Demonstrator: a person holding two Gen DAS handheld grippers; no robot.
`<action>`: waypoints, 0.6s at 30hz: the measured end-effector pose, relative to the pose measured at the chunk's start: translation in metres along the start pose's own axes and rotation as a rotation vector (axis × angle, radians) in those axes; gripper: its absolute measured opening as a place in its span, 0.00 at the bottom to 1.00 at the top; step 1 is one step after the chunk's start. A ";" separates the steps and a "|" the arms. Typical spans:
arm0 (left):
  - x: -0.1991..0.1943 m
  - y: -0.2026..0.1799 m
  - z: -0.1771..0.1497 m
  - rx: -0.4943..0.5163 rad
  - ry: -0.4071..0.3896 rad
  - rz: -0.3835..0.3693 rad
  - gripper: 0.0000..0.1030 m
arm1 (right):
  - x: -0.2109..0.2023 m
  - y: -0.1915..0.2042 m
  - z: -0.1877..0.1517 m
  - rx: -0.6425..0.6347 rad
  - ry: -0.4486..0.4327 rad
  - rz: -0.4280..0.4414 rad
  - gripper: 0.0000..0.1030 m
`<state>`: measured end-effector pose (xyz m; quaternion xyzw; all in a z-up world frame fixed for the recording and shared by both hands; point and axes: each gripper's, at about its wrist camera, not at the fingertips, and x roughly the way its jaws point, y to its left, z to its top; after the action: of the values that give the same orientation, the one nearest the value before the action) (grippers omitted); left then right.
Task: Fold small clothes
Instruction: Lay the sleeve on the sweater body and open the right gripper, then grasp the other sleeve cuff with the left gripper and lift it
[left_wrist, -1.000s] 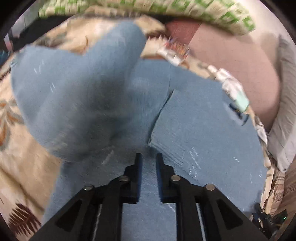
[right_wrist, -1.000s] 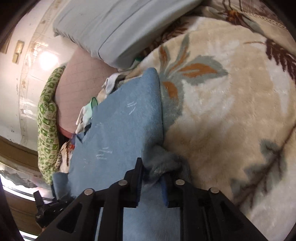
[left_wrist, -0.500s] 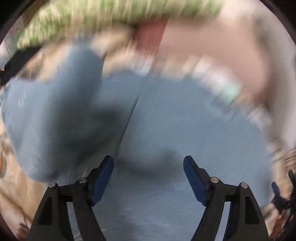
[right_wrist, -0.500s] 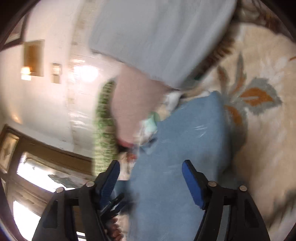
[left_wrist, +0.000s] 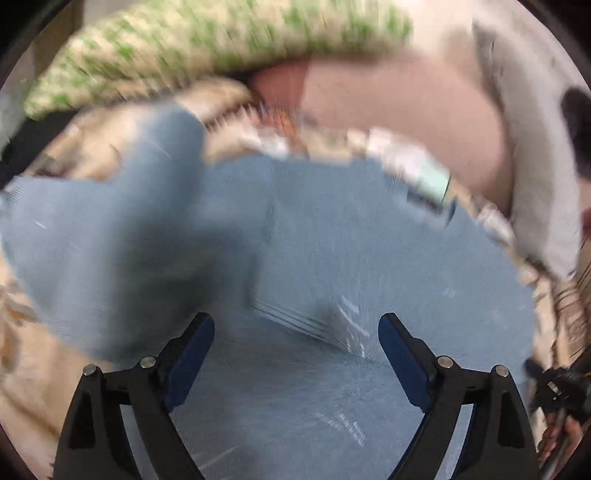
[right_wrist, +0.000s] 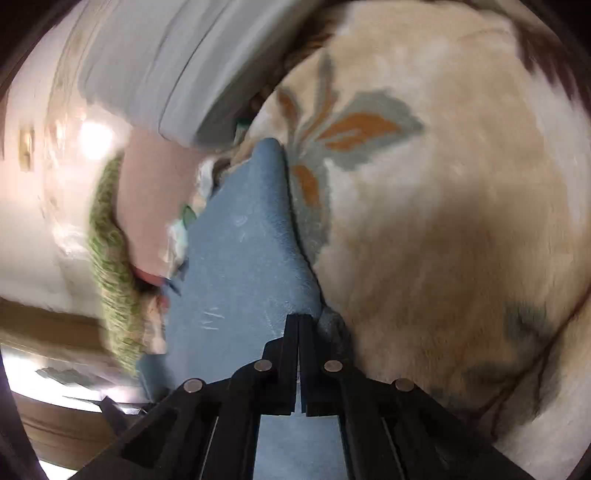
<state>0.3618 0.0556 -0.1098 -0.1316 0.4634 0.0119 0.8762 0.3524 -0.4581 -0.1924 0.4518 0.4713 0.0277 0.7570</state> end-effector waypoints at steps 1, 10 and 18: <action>-0.018 0.011 0.002 -0.008 -0.047 -0.008 0.88 | -0.006 0.014 -0.005 -0.070 -0.011 -0.047 0.07; -0.087 0.253 -0.013 -0.617 -0.185 -0.061 0.93 | -0.034 0.103 -0.061 -0.372 -0.049 -0.123 0.43; -0.054 0.372 0.000 -0.932 -0.138 -0.203 0.93 | -0.005 0.130 -0.125 -0.469 0.042 -0.079 0.79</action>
<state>0.2778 0.4195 -0.1479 -0.5537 0.3341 0.1414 0.7495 0.3072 -0.3019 -0.1151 0.2443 0.4849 0.1160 0.8317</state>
